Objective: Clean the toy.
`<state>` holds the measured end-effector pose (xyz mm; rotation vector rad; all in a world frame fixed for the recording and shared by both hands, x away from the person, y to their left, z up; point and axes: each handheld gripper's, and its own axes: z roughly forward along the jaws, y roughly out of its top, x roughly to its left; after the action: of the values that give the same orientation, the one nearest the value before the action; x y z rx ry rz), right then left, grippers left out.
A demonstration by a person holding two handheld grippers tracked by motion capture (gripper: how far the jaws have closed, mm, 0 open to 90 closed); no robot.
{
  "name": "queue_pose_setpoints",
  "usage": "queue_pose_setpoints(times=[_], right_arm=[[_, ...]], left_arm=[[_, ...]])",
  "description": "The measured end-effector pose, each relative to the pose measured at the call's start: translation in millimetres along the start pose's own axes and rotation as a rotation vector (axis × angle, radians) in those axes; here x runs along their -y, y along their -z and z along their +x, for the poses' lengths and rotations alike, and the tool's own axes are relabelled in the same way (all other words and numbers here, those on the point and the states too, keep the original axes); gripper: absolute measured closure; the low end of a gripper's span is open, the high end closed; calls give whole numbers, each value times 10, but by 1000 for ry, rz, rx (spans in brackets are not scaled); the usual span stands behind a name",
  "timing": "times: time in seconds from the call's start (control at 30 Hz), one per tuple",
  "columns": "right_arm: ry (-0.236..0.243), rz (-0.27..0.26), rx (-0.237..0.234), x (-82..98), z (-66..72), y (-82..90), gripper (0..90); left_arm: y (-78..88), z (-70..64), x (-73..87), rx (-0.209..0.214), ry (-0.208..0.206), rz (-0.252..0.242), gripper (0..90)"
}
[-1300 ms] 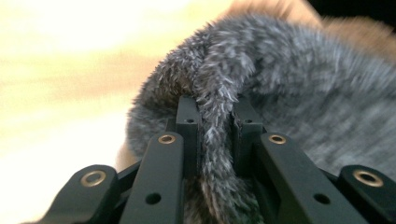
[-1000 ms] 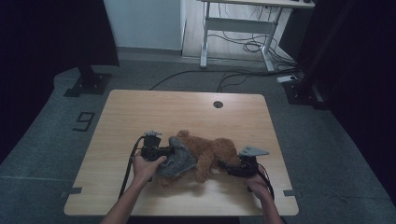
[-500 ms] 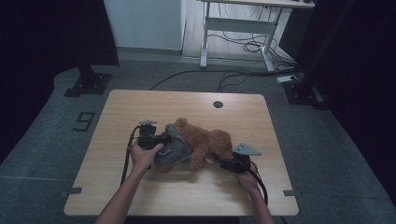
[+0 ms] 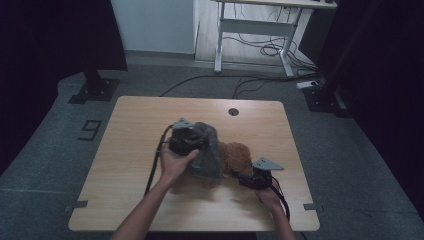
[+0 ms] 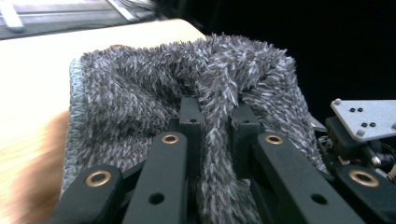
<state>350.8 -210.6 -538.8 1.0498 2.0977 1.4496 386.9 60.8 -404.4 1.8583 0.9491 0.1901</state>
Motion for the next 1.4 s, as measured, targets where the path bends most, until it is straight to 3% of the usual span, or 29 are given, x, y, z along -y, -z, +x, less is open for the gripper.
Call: queue_pose_setpoints(times=[0.1, 0.2, 0.27, 0.37, 0.57, 0.67, 0.87, 1.07, 1.2, 1.33, 1.4], right_arm=[[0, 0, 2, 8, 9, 5, 362], [5, -4, 7, 21, 18, 13, 366], [5, 11, 16, 37, 16, 20, 372], [-10, 9, 7, 74, -22, 42, 382], [-2, 14, 14, 56, 11, 37, 387], [-10, 16, 12, 62, 8, 42, 387], [-23, 12, 10, 69, 6, 42, 386], [-18, 13, 12, 64, 21, 47, 385], [-31, 12, 3, 70, -5, 45, 385], [-39, 10, -4, 78, -27, 45, 384], [-39, 12, -5, 76, -30, 45, 384]], left_arm=[[-369, -177, 7, 35, -11, 46, 785], [-726, -289, 109, -22, -59, 128, 783], [-815, -296, 185, -49, -73, 121, 783], [-733, -207, 209, -38, -21, 103, 788], [-442, -20, 259, -78, 21, 46, 790], [-165, 156, 304, -124, 50, -1, 791], [112, 444, 414, -179, 88, 5, 791], [225, 657, 558, -201, 157, -18, 789], [239, 806, 661, -255, 176, 43, 790], [140, 905, 848, -245, 202, 113, 790], [145, 939, 898, -224, 231, 100, 789]])
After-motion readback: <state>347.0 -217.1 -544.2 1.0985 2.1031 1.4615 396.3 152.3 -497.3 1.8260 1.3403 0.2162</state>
